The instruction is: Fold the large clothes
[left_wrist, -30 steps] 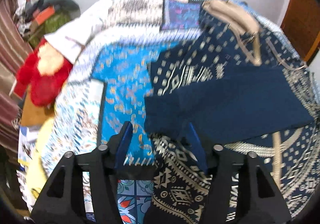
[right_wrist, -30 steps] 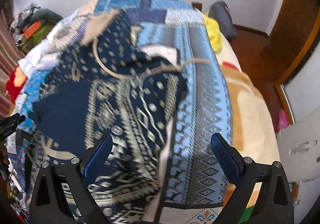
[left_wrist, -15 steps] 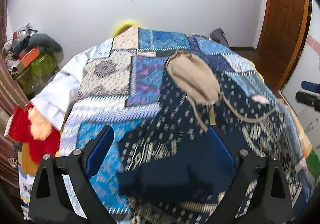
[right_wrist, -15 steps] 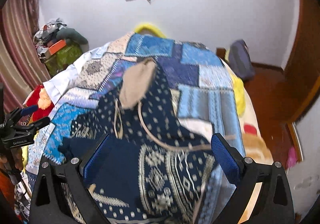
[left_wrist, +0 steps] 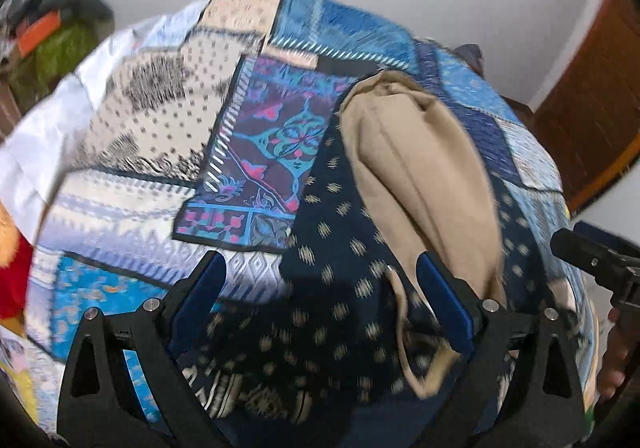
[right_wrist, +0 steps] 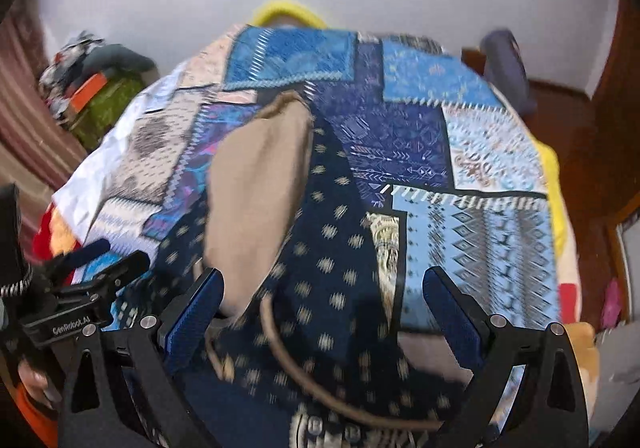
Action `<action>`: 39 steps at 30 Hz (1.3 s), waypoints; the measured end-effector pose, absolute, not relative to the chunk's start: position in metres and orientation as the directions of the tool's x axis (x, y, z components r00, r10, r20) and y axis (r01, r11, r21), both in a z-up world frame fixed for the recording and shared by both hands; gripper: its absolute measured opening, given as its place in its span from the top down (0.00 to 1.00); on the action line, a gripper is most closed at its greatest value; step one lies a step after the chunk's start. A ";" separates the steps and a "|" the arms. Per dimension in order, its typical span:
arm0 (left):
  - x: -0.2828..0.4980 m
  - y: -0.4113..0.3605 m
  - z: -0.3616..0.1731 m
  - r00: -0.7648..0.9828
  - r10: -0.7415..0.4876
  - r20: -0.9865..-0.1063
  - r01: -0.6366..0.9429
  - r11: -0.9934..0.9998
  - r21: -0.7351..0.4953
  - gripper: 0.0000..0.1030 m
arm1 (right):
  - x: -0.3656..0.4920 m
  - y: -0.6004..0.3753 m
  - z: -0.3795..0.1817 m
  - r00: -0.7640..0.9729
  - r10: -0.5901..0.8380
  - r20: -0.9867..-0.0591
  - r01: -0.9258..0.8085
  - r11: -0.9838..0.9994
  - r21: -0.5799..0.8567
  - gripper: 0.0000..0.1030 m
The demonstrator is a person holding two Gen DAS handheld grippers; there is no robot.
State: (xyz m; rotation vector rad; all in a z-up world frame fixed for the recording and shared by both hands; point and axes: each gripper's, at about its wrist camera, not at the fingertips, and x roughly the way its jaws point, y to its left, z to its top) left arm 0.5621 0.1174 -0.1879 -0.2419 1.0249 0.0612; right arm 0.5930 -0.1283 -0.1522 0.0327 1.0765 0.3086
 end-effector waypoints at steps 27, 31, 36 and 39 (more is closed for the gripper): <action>0.495 0.087 -0.137 0.596 -0.218 -0.773 0.077 0.973 -0.216 0.90 | 0.547 -0.105 -0.123 0.454 0.435 -0.778 -0.411 0.877 0.251 0.91; 0.438 0.078 -0.136 0.577 -0.233 -0.783 0.133 0.972 -0.192 0.90 | 0.475 -0.115 -0.109 0.418 0.477 -0.773 -0.482 0.838 0.256 0.91; 0.386 0.067 -0.182 0.493 -0.194 -0.848 0.129 0.980 -0.149 0.90 | 0.410 -0.126 -0.131 0.451 0.367 -0.814 -0.472 0.872 0.131 0.90; 0.375 0.069 -0.215 0.446 -0.132 -0.885 0.084 0.991 -0.106 0.90 | 0.393 -0.128 -0.154 0.482 0.228 -0.846 -0.439 0.899 -0.008 0.90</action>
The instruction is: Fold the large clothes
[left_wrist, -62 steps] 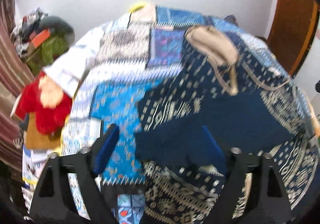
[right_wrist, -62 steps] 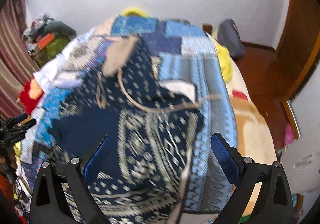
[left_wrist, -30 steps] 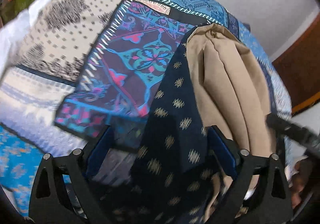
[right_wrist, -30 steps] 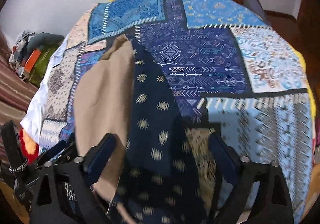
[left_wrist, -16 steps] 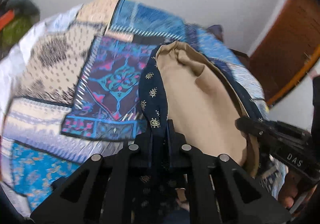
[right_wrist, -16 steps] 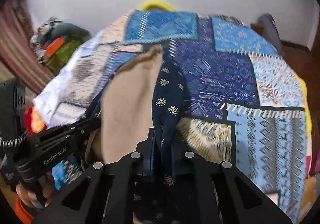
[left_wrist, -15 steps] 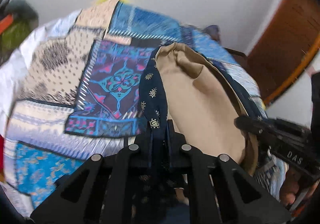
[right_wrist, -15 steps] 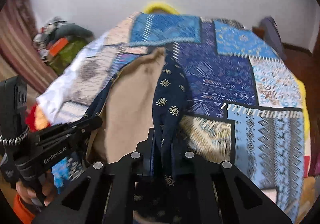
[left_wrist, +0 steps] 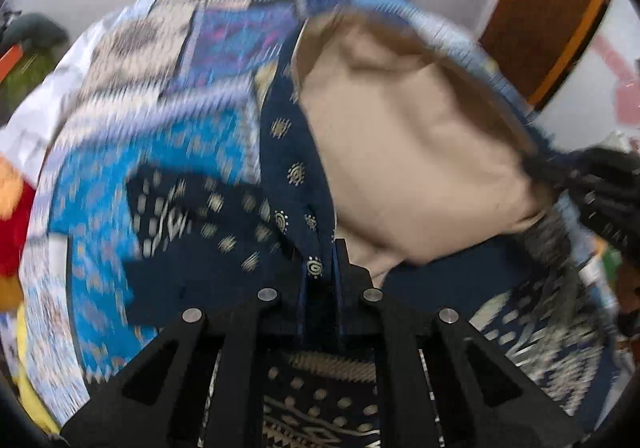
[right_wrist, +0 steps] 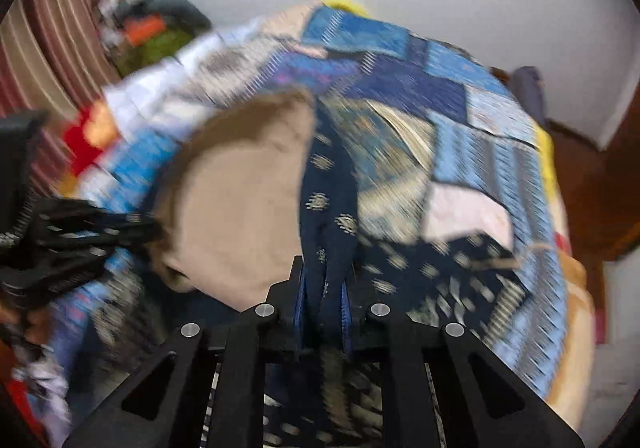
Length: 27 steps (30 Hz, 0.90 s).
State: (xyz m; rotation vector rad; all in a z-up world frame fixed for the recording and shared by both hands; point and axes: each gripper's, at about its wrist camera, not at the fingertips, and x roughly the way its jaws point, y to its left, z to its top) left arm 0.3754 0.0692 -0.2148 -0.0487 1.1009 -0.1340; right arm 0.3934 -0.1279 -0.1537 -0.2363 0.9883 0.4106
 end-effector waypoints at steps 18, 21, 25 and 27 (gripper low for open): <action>0.357 0.109 -0.244 0.430 -0.122 -0.895 -0.028 0.989 -0.149 0.56 | 0.375 -0.191 -0.176 0.471 0.099 -0.877 -0.342 0.937 -0.077 0.12; 0.360 0.114 -0.220 0.458 -0.142 -0.877 0.003 0.987 -0.158 0.45 | 0.379 -0.180 -0.158 0.483 0.149 -0.863 -0.366 0.930 -0.044 0.12; 0.375 0.119 -0.192 0.535 -0.098 -0.839 -0.004 0.993 -0.119 0.30 | 0.397 -0.160 -0.141 0.477 0.252 -0.842 -0.388 0.920 0.055 0.12; 0.390 0.121 -0.185 0.548 -0.080 -0.832 -0.011 0.995 -0.102 0.30 | 0.409 -0.150 -0.139 0.472 0.275 -0.838 -0.390 0.917 0.081 0.12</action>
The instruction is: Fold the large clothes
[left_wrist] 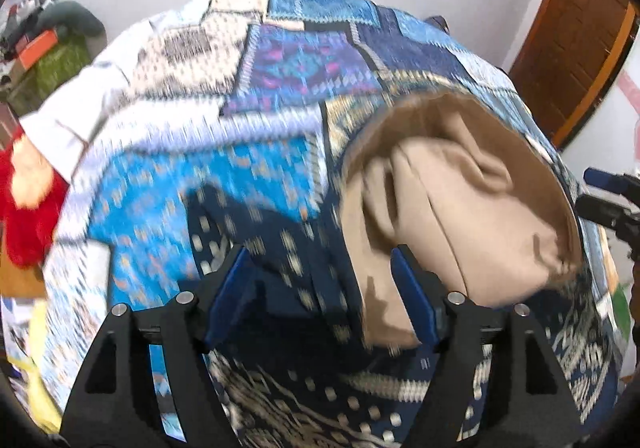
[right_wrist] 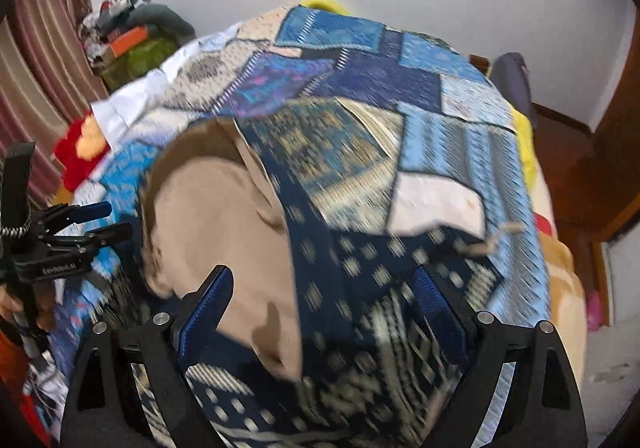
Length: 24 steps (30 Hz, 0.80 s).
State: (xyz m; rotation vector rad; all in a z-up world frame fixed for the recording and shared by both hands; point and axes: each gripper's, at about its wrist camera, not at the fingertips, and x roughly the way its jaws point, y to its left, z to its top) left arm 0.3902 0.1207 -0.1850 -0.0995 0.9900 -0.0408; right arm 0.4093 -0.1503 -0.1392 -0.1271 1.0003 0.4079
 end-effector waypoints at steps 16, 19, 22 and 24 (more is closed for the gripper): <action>0.478 0.081 -0.193 0.570 -0.121 -0.813 0.064 0.993 -0.103 0.93 | 0.498 -0.094 -0.183 0.391 0.360 -0.847 -0.397 0.896 0.198 0.83; 0.459 0.073 -0.174 0.599 -0.157 -0.785 0.106 0.988 -0.117 0.93 | 0.484 -0.097 -0.171 0.410 0.390 -0.825 -0.419 0.883 0.209 0.88; 0.430 0.069 -0.151 0.620 -0.203 -0.758 0.158 0.978 -0.133 0.93 | 0.455 -0.102 -0.148 0.431 0.427 -0.795 -0.460 0.862 0.213 0.90; 0.406 0.067 -0.137 0.636 -0.220 -0.740 0.191 0.974 -0.125 0.93 | 0.438 -0.105 -0.136 0.438 0.442 -0.783 -0.481 0.851 0.211 0.90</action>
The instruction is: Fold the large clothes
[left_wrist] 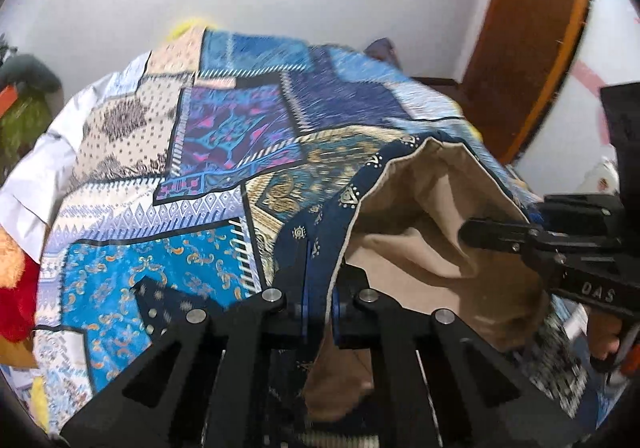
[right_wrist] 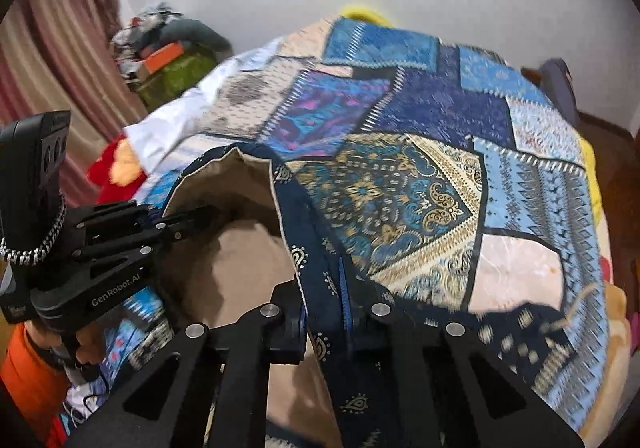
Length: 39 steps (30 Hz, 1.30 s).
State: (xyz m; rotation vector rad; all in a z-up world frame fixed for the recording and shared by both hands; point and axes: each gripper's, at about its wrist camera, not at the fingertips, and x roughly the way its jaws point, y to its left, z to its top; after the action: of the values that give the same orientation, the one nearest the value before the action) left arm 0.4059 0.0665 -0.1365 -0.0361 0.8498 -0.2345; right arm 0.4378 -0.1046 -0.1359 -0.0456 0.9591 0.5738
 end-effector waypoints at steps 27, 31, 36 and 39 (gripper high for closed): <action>0.204 0.063 -0.237 0.385 -0.177 -0.906 0.166 0.979 -0.121 0.63 | 0.221 -0.147 -0.170 0.302 0.281 -0.911 -0.538 0.839 0.081 0.89; 0.192 0.081 -0.234 0.378 -0.155 -0.913 0.120 0.986 -0.118 0.63 | 0.208 -0.153 -0.159 0.340 0.257 -0.905 -0.548 0.836 0.031 0.89; 0.187 0.110 -0.204 0.439 -0.088 -0.894 0.058 0.996 -0.070 0.63 | 0.198 -0.164 -0.148 0.368 0.263 -0.892 -0.555 0.832 0.017 0.89; 0.195 0.114 -0.179 0.483 -0.099 -0.870 0.055 0.995 -0.082 0.63 | 0.197 -0.173 -0.143 0.353 0.288 -0.890 -0.538 0.841 0.058 0.89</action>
State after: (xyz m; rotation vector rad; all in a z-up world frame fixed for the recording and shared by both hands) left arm 0.1951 0.1135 -0.1787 -0.0453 1.0628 -0.0939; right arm 0.1971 -0.1734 -0.1426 -0.2630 1.0862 0.5420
